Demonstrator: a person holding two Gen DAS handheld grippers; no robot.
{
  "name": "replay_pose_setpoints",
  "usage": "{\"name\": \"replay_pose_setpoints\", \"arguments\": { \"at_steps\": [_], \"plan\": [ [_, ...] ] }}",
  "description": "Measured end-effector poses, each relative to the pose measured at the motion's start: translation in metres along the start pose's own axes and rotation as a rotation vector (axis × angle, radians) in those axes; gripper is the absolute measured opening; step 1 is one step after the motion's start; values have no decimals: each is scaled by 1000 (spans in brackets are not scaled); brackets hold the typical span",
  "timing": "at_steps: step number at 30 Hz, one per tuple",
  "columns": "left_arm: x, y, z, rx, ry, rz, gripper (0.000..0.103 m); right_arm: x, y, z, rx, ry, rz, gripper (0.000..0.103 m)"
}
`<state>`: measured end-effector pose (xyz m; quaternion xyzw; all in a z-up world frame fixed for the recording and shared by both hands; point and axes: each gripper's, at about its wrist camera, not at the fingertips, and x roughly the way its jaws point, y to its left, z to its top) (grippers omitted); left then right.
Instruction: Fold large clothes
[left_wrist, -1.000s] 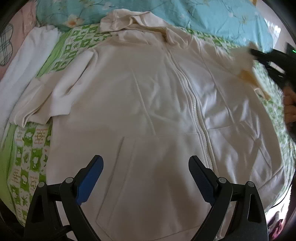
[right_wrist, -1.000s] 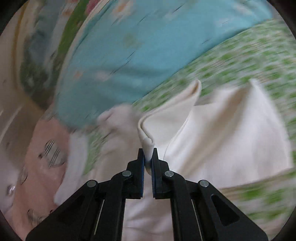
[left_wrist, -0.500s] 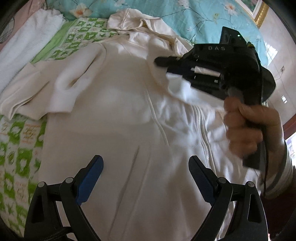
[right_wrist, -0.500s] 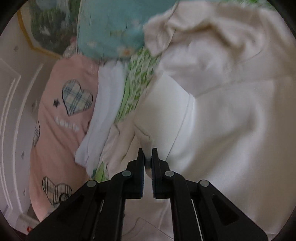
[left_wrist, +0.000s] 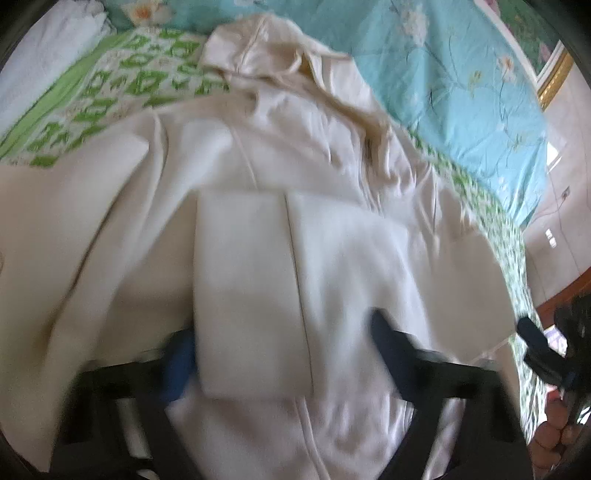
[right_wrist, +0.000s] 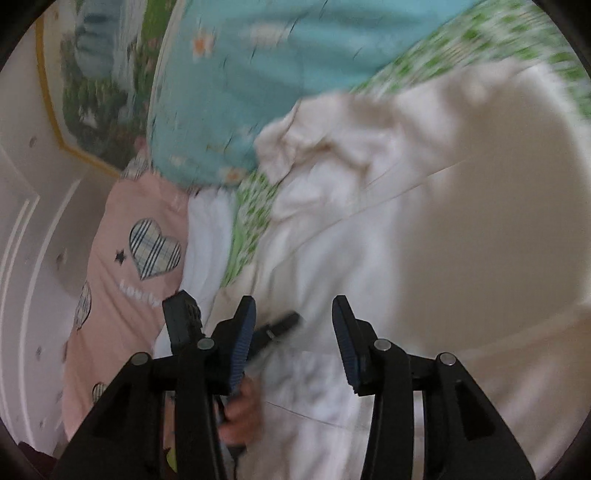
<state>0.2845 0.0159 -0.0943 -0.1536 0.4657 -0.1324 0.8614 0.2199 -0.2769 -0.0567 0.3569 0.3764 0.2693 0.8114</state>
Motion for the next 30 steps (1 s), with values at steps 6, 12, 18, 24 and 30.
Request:
{"name": "replay_pose_setpoints", "arguments": {
  "at_steps": [6,12,18,24,30],
  "plan": [
    [-26,13,6,8,-74,94,3,-77,-28,10,17,-182,-206,46],
    [-38,35,5,-6,-90,126,3,-97,-60,49,-1,-189,-446,56],
    [-38,36,2,-11,-93,141,3,-41,-93,82,-15,-39,-506,56],
    [-38,36,1,-26,-101,151,3,-16,-108,88,-69,63,-512,7],
    [-24,11,-1,39,-83,164,3,-34,-100,98,-120,7,-570,5]
  ]
}}
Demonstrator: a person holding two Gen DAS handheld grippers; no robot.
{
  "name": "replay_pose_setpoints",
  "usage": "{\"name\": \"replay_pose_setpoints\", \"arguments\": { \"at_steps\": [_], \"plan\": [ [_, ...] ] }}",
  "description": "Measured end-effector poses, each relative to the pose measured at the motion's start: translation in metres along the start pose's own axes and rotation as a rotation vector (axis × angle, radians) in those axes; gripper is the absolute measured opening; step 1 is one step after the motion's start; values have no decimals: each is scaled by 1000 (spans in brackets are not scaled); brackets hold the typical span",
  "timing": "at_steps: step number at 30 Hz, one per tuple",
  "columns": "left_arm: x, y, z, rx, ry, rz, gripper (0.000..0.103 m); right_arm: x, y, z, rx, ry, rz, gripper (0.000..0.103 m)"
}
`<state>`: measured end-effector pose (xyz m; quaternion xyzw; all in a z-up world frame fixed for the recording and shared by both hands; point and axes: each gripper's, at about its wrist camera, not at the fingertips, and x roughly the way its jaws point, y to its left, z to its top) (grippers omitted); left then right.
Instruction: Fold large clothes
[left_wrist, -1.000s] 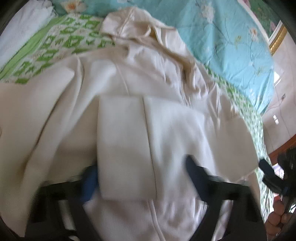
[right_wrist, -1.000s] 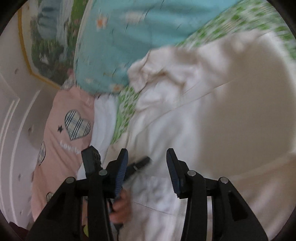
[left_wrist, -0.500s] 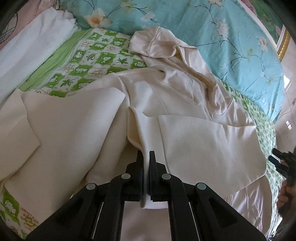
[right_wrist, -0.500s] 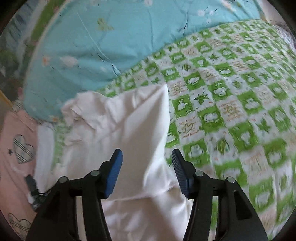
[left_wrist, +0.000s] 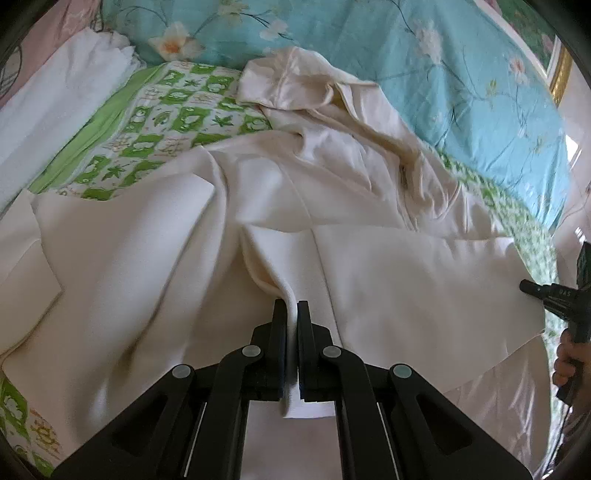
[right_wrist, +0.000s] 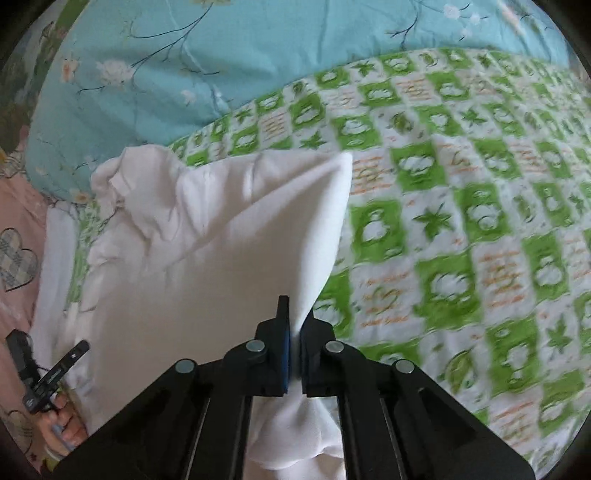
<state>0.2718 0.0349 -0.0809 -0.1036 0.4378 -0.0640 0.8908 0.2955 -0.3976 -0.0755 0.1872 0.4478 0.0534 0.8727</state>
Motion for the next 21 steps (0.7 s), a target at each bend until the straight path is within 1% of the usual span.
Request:
{"name": "replay_pose_setpoints", "arguments": {
  "at_steps": [1,2,3,4,5,6,7,8,9,10,11,13,14,15,16,17,18,19,21],
  "plan": [
    [2,0,-2,-1,8,10,3,5,-2,0,8,19,-9,5],
    [2,1,-3,-3,10,15,3,10,-4,-1,11,54,-48,13],
    [1,3,-4,-4,8,13,3,8,-5,-4,10,62,-106,19],
    [0,4,-5,-4,5,11,3,2,-4,-6,10,41,-146,19],
    [-2,5,-6,-2,4,14,3,-13,0,-11,5,-8,-168,19],
    [-3,6,-7,-3,5,15,3,-27,6,-17,-6,-55,-154,19],
    [-4,6,-8,-6,10,10,3,-37,12,-23,-23,-82,-122,19],
    [-5,6,-9,-10,14,3,3,-44,22,-31,-59,-91,-65,20],
    [-9,6,-10,-14,17,-7,3,-44,30,-38,-89,-72,-18,25],
    [-16,6,-13,-19,18,-20,4,-39,35,-45,-109,-31,28,30],
    [-25,7,-17,-17,14,-28,4,-29,35,-52,-112,24,45,37],
    [-47,9,-24,-5,-11,-23,8,-9,25,-62,-96,92,-22,35],
    [-60,12,-27,3,-33,-12,9,-10,18,-65,-62,70,1,35],
    [-71,16,-29,12,-51,1,14,-16,15,-65,-31,51,14,35],
    [-85,22,-31,20,-74,27,23,-22,14,-65,-2,47,13,35],
    [-96,29,-31,23,-93,58,31,-31,16,-66,10,30,22,36],
    [-105,38,-31,24,-107,88,46,-39,19,-66,10,9,46,37],
    [-114,49,-30,23,-120,127,57,-47,25,-70,5,-10,80,38],
    [-120,66,-28,21,-128,192,65,-60,37,-80,-3,-15,132,41]
  ]
}}
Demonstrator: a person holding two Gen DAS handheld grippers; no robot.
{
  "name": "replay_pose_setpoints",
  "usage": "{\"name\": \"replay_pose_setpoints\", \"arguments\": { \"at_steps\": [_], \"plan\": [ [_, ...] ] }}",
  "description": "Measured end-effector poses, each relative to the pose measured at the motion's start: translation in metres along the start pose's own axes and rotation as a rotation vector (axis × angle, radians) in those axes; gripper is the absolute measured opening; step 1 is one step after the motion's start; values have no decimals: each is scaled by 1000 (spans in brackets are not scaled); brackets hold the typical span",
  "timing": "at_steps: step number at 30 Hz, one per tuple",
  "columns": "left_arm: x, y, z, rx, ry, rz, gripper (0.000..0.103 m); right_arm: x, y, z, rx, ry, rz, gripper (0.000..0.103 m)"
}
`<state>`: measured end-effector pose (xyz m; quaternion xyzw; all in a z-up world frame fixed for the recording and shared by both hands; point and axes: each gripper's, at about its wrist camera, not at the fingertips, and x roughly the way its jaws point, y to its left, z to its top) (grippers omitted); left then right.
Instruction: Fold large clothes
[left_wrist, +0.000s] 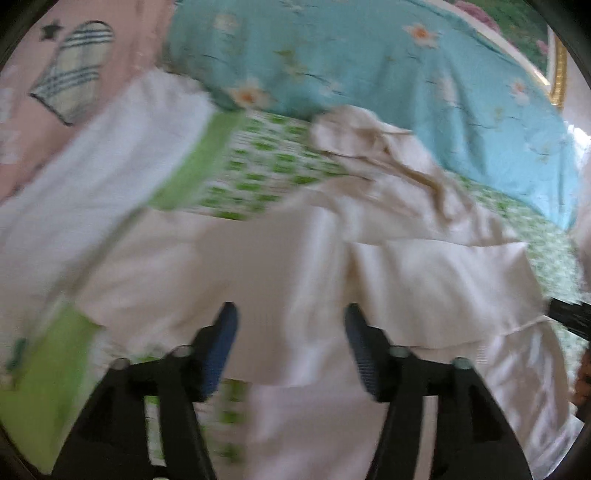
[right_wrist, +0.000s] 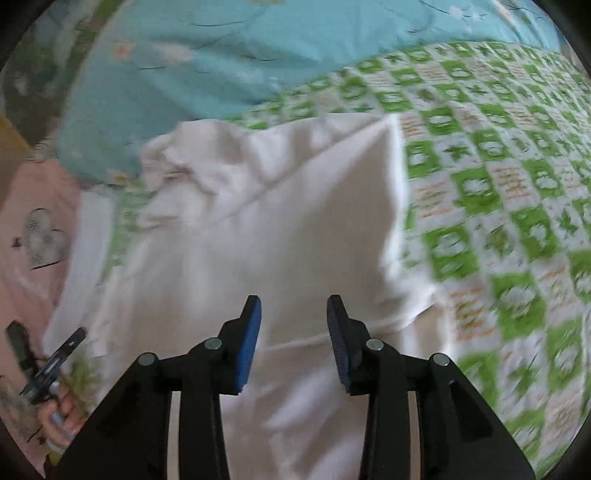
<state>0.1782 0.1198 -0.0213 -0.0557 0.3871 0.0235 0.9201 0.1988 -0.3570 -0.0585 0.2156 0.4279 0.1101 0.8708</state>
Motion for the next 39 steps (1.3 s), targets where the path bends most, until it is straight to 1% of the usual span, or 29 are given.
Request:
{"name": "replay_pose_setpoints", "arguments": {
  "at_steps": [1,4,6,7,9,10,11,12,13,14,15,18,21,22,24,25,26,29,30,31,33,34,37,39],
  "plan": [
    [3,11,1,5,14,39,65,-2,8,-6,-7,11,24,42],
    [21,37,4,5,78,111,66,-2,26,-26,-27,48,70,43],
    [37,48,2,7,133,109,69,0,35,-39,-30,79,94,43],
    [49,55,-1,15,174,129,69,1,36,-44,-26,90,103,44],
    [64,62,-6,29,207,180,69,4,39,-52,-17,111,120,44],
    [72,69,-10,25,219,199,67,10,41,-53,-13,123,122,44],
    [74,74,-10,13,206,193,65,16,49,-55,-12,129,118,44],
    [72,76,-9,5,190,191,54,18,51,-55,-13,134,116,44],
    [71,79,-8,2,189,192,34,18,53,-57,-16,135,115,44],
    [70,81,-7,-6,190,181,24,15,55,-58,-20,132,116,44],
    [68,83,-5,-22,189,161,4,15,57,-57,-24,129,116,44],
    [54,82,-2,-71,174,108,3,9,63,-56,-30,109,132,44],
    [33,66,2,-136,152,-35,2,2,65,-54,-32,88,150,44],
    [24,53,5,-141,136,-98,2,0,65,-54,-29,82,154,44],
    [10,31,8,-141,112,-182,2,-3,63,-54,-23,74,153,44],
    [4,14,12,-139,99,-248,2,-4,62,-54,-19,72,149,44],
    [-2,-1,15,-135,92,-296,2,-5,59,-53,-11,68,148,44],
    [-8,-56,25,-93,84,-435,2,-10,54,-53,7,51,149,44],
    [-7,-74,27,-73,85,-467,2,-13,51,-52,11,43,148,44],
    [-3,-97,29,-47,94,-497,2,-14,49,-52,15,38,148,44],
    [7,-128,29,-23,121,-542,2,-18,41,-51,30,29,144,44],
    [14,-148,27,-6,132,-554,2,-19,37,-50,38,27,142,44],
    [36,-183,22,4,169,-588,2,-21,27,-48,58,23,139,44],
    [49,-201,16,15,180,-592,2,-22,21,-47,68,14,136,44]
  ]
}}
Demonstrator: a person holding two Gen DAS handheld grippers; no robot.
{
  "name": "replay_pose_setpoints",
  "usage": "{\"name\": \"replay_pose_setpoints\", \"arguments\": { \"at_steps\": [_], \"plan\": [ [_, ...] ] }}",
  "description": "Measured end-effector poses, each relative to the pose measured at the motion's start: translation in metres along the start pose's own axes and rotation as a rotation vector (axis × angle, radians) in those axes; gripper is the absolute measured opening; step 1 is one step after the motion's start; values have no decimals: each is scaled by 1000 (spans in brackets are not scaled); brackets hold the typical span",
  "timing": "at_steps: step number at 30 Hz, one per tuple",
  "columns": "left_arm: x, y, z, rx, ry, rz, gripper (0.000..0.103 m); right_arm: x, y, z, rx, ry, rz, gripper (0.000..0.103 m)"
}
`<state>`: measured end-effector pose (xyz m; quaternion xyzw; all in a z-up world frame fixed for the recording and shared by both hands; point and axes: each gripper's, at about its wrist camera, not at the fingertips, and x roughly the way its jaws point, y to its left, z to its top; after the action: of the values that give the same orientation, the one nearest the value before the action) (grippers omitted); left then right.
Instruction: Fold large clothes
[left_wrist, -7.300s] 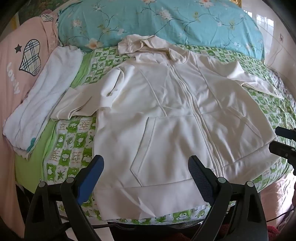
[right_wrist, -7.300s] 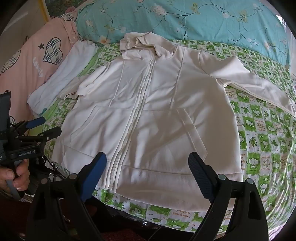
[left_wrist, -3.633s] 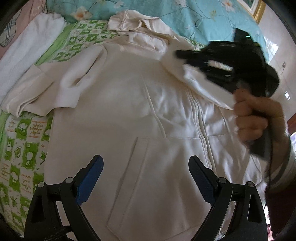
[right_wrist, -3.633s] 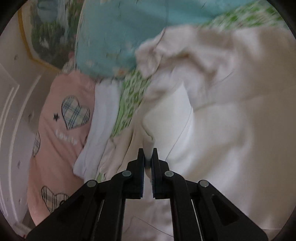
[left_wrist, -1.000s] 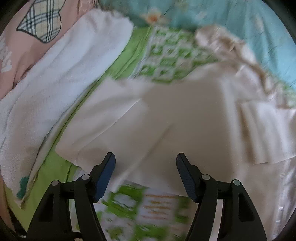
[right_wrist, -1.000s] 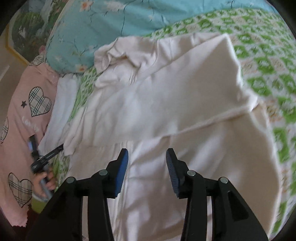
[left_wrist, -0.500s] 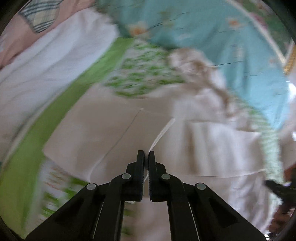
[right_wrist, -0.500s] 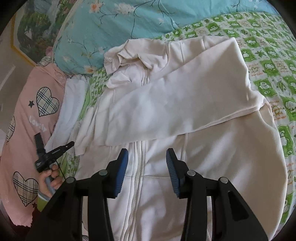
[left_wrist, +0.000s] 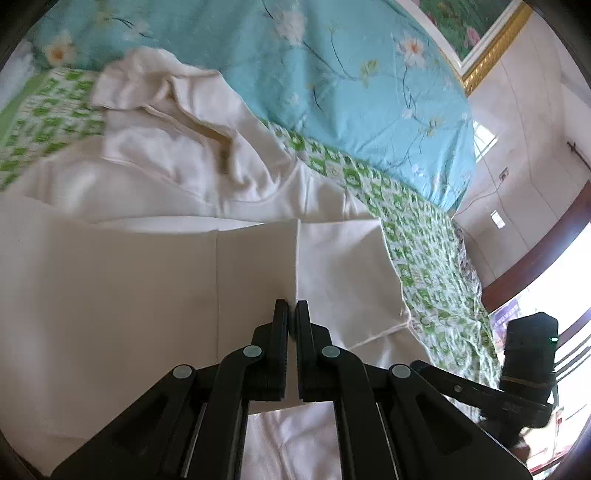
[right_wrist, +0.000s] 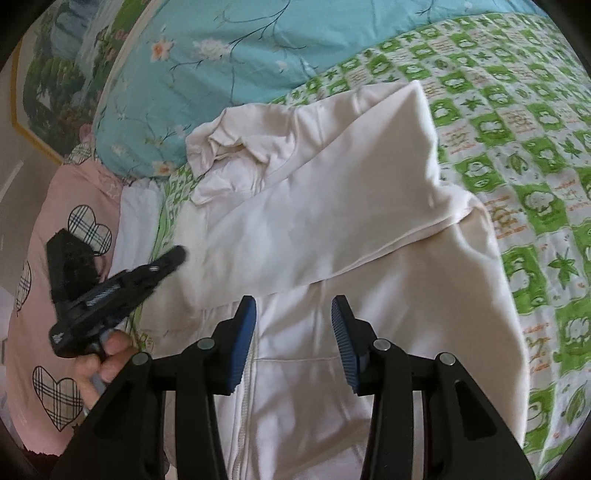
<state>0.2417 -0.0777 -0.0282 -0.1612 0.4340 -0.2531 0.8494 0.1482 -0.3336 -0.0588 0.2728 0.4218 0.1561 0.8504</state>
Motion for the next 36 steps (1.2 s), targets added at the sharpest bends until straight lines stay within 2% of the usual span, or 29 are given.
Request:
{"name": "replay_pose_setpoints", "arguments": {
  "at_steps": [4,6,8,10,12,15,19,22,25,28,29,30,31,33,36],
  "plan": [
    [49,3,-5,1,76,25,3,2,-9,5,29,-11,-8,44],
    [61,4,-10,-8,124,28,5,4,-9,7,30,-12,-7,44],
    [56,4,-17,-11,153,15,19,6,-7,9,21,-7,-3,44],
    [33,-2,-27,20,123,20,47,11,-3,11,8,2,4,44],
    [2,-2,-40,45,79,35,56,19,1,14,-6,16,9,44],
    [-47,13,-59,40,37,80,56,38,9,19,-21,43,22,44],
    [-107,54,-87,-6,-16,250,56,67,24,27,-53,73,44,44],
    [-135,86,-101,-67,-45,381,56,93,33,33,-81,102,38,44],
    [-140,115,-108,-132,-39,433,56,120,36,36,-92,139,8,44],
    [-132,124,-106,-134,-45,446,56,144,38,34,-82,183,10,44],
    [-127,126,-103,-128,-44,465,56,148,40,33,-86,179,14,42],
    [-121,128,-101,-126,-43,479,56,149,44,33,-96,171,14,16],
    [-114,131,-98,-133,-41,502,56,149,46,35,-100,166,11,4],
    [-105,136,-93,-140,-39,542,56,142,47,43,-76,146,20,4],
    [-97,137,-83,-138,-56,610,56,106,54,62,-97,35,29,4]
  ]
}}
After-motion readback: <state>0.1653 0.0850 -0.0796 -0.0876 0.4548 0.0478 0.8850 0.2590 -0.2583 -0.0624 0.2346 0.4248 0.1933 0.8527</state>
